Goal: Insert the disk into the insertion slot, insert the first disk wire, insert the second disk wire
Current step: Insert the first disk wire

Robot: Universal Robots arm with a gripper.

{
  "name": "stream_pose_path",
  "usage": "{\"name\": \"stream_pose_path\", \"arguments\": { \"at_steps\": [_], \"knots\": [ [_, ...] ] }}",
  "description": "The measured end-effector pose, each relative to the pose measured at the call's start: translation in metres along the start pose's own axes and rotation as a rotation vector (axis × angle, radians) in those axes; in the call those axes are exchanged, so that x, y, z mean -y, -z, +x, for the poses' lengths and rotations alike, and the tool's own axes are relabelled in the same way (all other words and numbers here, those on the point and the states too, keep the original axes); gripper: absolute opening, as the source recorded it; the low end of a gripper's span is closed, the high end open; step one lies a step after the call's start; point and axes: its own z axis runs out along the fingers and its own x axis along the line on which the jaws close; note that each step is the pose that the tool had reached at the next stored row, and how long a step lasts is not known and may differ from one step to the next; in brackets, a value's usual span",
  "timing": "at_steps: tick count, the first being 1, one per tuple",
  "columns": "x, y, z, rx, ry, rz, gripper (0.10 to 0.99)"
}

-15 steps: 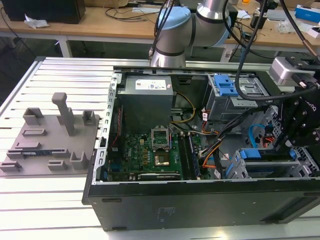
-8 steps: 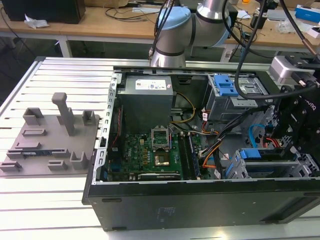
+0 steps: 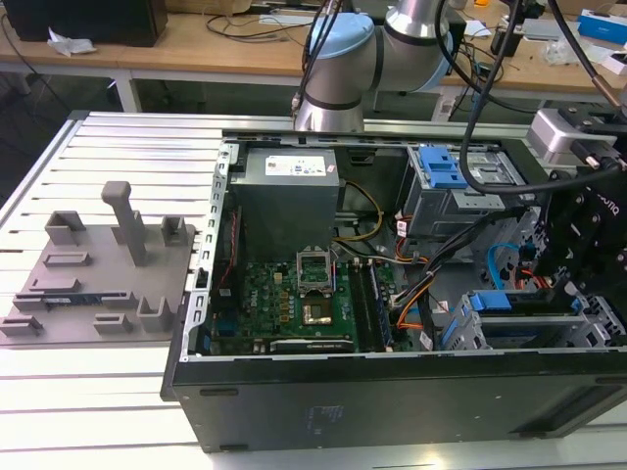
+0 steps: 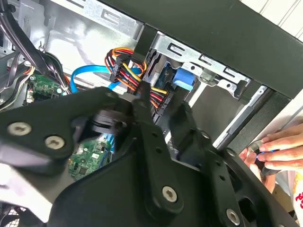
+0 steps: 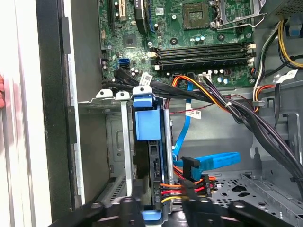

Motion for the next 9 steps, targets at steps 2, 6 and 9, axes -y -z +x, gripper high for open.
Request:
{"name": "stream_pose_path", "arguments": {
  "at_steps": [2,6,9],
  "knots": [
    [0.0000,0.0000,0.0000,0.0001,0.000,0.000,0.341],
    [0.0000,0.0000,0.0000,0.0008,0.000,0.000,0.275],
    [0.0000,0.0000,0.0000,0.0009,0.000,0.000,0.275]
  ]
}}
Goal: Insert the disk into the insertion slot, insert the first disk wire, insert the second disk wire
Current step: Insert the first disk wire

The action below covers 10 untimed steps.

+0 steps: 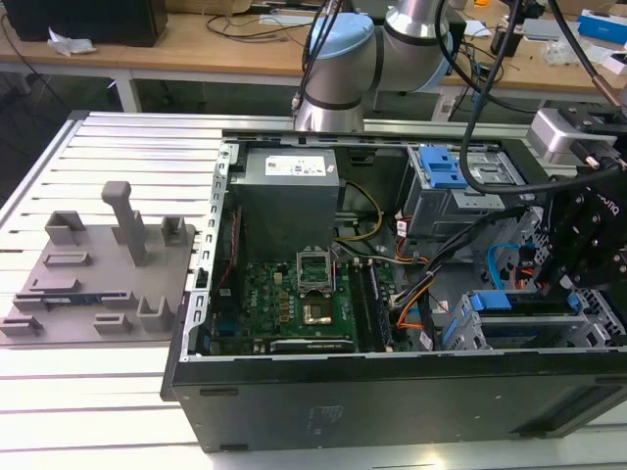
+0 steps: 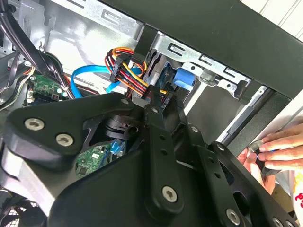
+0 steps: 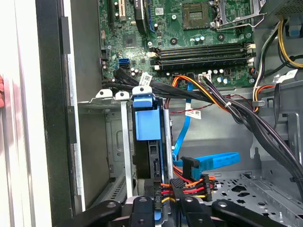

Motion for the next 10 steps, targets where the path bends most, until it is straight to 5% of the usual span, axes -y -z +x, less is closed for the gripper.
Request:
{"name": "stream_pose_path", "arguments": {
  "at_steps": [10],
  "knots": [
    [0.0000,0.0003,0.0003,0.0001,0.000,0.000,0.275]
  ]
}}
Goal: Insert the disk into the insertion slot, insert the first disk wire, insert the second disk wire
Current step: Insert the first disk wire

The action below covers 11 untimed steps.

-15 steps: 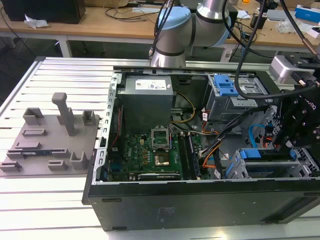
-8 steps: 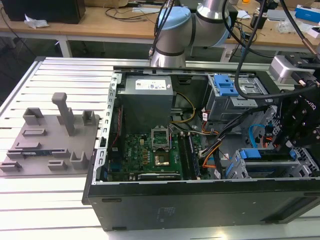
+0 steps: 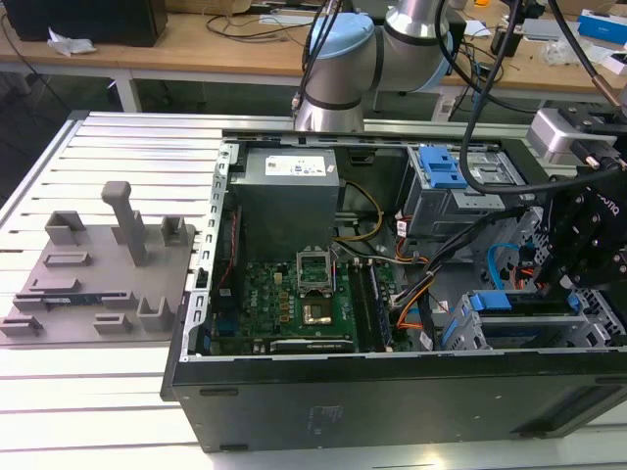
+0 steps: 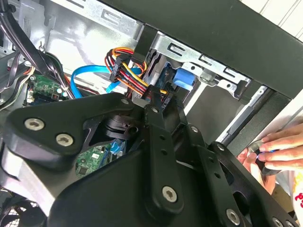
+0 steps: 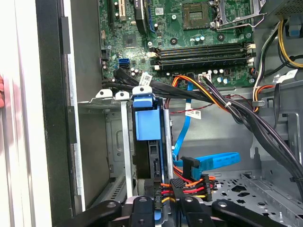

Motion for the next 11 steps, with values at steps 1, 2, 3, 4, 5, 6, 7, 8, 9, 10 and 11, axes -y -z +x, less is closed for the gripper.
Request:
{"name": "stream_pose_path", "arguments": {
  "at_steps": [1,2,3,4,5,6,7,8,9,10,11],
  "knots": [
    [0.0000,0.0026,0.0002,0.0001,0.000,0.000,0.275],
    [-0.0001,0.0075,0.0006,0.0001,0.000,0.000,0.275],
    [-0.0001,0.0107,0.0008,0.0002,0.000,0.000,0.275],
    [-0.0002,0.0143,0.0011,0.0001,0.000,0.000,0.275],
    [-0.0003,0.0230,0.0018,0.0001,0.000,0.000,0.275],
    [-0.0003,0.0291,0.0023,0.0001,0.000,0.000,0.275],
    [-0.0004,0.0303,0.0024,0.0000,0.000,0.000,0.275],
    [-0.0004,0.0302,0.0020,0.0004,0.000,0.000,0.275],
    [-0.0004,0.0304,0.0017,0.0001,0.000,0.000,0.275],
    [-0.0004,0.0304,0.0017,0.0001,0.000,0.000,0.275],
    [-0.0005,0.0304,0.0012,0.0001,0.000,0.000,0.275]
  ]
}}
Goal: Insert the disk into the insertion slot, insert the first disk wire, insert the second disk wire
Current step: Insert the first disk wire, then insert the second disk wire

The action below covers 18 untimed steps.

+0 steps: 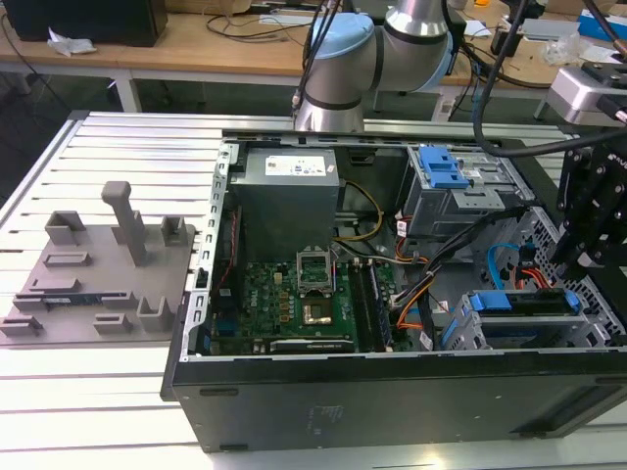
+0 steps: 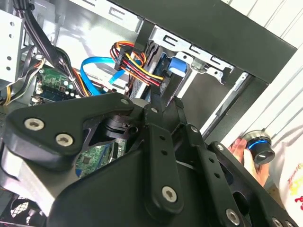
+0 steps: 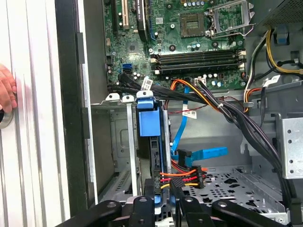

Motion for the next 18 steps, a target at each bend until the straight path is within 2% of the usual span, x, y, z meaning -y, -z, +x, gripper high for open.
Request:
{"name": "stream_pose_path", "arguments": {
  "at_steps": [16,17,18],
  "knots": [
    [-0.0001,0.0001,-0.0013,-0.0002,0.000,0.000,0.275],
    [-0.0003,0.0004,-0.0054,-0.0039,0.000,0.000,0.275],
    [-0.0008,0.0009,-0.0112,-0.0117,0.000,0.001,0.275]
  ]
}}
